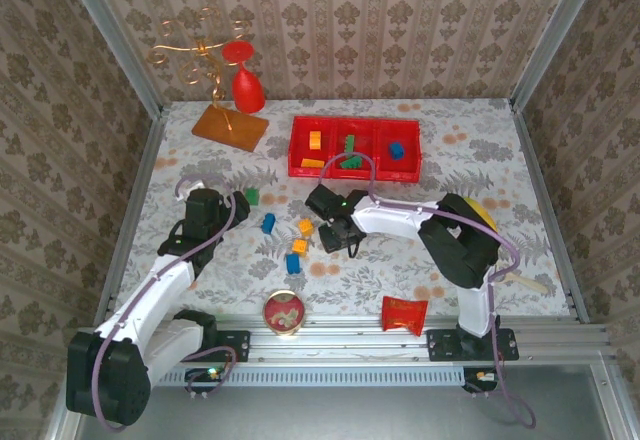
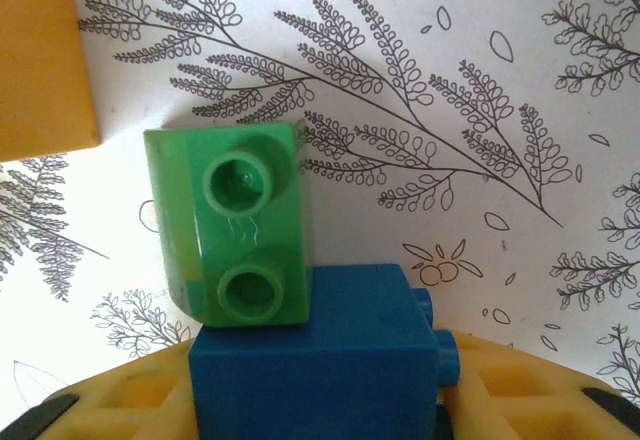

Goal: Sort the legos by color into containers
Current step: Pick up the lego from the center of the table.

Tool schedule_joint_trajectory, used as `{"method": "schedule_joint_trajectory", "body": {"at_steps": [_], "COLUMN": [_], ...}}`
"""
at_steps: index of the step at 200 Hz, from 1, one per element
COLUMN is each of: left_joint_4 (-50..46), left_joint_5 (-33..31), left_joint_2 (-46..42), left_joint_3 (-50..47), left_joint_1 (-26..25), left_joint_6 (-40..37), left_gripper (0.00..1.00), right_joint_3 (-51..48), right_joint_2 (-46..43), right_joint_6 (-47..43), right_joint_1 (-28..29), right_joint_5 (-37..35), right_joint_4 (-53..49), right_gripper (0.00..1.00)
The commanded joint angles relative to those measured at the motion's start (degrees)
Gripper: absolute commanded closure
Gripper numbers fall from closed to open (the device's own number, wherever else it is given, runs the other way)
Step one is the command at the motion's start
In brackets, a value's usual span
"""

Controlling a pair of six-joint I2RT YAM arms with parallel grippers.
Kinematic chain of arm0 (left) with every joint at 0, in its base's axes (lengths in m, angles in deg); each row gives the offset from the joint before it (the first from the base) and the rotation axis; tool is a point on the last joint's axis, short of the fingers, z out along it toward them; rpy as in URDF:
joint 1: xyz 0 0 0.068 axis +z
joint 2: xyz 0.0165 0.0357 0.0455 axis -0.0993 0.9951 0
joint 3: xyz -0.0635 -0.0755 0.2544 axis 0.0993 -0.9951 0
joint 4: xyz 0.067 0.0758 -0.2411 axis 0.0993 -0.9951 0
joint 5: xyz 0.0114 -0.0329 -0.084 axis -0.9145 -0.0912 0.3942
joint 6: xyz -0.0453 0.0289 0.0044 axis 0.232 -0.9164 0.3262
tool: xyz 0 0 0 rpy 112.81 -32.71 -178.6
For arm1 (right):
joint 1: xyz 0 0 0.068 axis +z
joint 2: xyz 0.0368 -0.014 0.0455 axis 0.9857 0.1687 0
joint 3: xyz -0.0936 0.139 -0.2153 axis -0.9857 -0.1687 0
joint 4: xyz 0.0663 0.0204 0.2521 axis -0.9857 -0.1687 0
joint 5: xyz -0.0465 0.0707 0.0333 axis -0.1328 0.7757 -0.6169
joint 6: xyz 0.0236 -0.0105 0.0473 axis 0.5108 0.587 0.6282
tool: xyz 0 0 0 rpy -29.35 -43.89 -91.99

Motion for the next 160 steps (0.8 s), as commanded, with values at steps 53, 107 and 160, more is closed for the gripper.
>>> {"method": "schedule_joint_trajectory", "body": {"at_steps": [53,107,160], "left_joint_4": [0.82,0.60,0.56], "left_joint_5": [0.46,0.54,0.52], "left_joint_2": [0.11,0.16,0.34], "left_joint_3": [-0.34,0.13,0.62], "left_joint_1": [0.59,0.59,0.56], "left_joint_6": [0.28,0.11,-0.07], "left_gripper": [0.00,0.00,0.00], "right_joint_3": [-5.54,-8.10,-6.85], "right_joint_2": [-5.79,-10.91,-16.28], "right_joint_6": [2.39,2.61,0.19], "right_joint_1": [-3.68,-9.23,-14.39], "right_joint_5": [-2.53,-3.60,-7.31], "right_joint_4": [-0.69,-1.56,-4.19], "right_gripper": [0.75,0.80,0.81]}}
